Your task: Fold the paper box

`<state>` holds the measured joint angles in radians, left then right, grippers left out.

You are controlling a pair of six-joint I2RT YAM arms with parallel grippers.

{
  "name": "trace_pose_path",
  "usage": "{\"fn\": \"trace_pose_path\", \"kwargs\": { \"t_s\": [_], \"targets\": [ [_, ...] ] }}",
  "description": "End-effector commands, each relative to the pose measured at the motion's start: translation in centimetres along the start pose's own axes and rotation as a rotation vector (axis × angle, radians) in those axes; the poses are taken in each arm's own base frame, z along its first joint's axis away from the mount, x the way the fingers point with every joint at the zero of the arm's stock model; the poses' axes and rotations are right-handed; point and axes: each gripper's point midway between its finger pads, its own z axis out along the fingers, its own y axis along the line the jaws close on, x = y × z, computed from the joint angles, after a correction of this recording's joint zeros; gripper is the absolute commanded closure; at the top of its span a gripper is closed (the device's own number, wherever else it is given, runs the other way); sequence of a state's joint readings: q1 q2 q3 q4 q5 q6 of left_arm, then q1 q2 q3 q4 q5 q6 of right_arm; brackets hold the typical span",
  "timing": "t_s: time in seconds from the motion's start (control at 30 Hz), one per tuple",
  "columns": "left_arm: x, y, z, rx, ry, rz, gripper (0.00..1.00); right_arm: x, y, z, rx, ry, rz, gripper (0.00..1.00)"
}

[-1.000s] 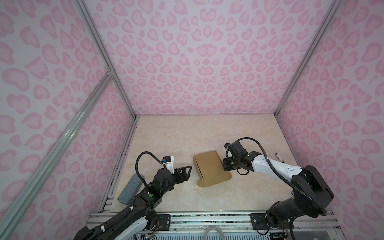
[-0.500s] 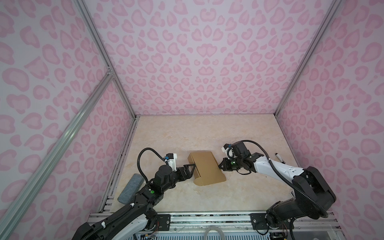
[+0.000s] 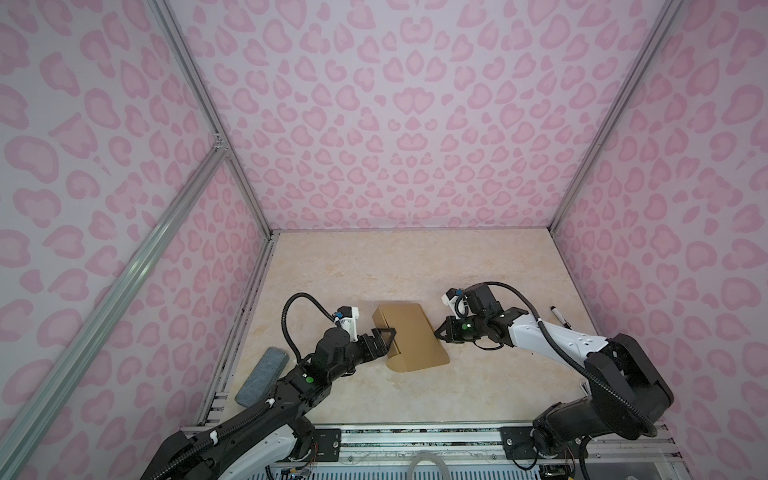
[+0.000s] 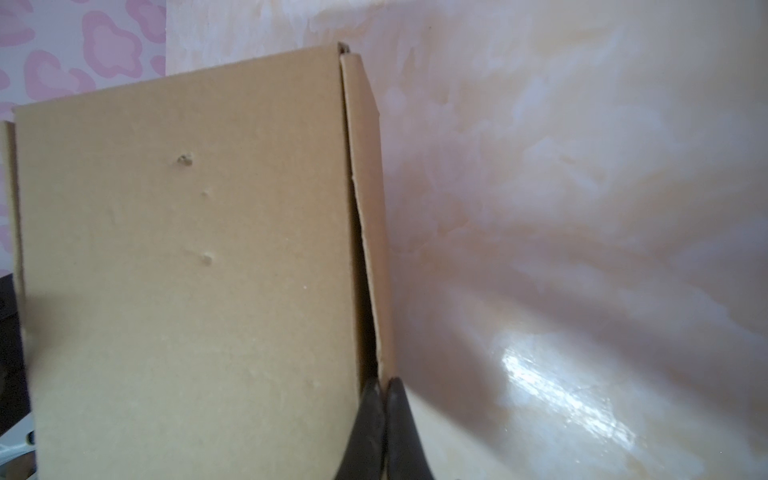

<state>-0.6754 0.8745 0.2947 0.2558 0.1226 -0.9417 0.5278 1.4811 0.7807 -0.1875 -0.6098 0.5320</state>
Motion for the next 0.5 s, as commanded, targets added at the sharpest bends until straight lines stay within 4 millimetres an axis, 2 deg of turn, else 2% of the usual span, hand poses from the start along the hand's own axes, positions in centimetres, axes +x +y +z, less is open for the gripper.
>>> {"fn": "trace_pose_path", "kwargs": {
  "t_s": [0.0, 0.17, 0.47],
  "targets": [
    [-0.78, -1.28, -0.17, 0.054, -0.039, 0.001, 0.06, -0.09, 0.34, 0.07, -0.02, -0.004, -0.003, 1.0],
    [-0.61, -1.66, -0.24, 0.073, -0.04, 0.005, 0.22, -0.07, 0.28, 0.05, -0.018, -0.005, -0.001, 1.0],
    [-0.26, -1.95, 0.2, 0.079, -0.02, 0.01, 0.25, 0.07, 0.39, 0.06, -0.003, 0.001, -0.016, 1.0]
  ]
}}
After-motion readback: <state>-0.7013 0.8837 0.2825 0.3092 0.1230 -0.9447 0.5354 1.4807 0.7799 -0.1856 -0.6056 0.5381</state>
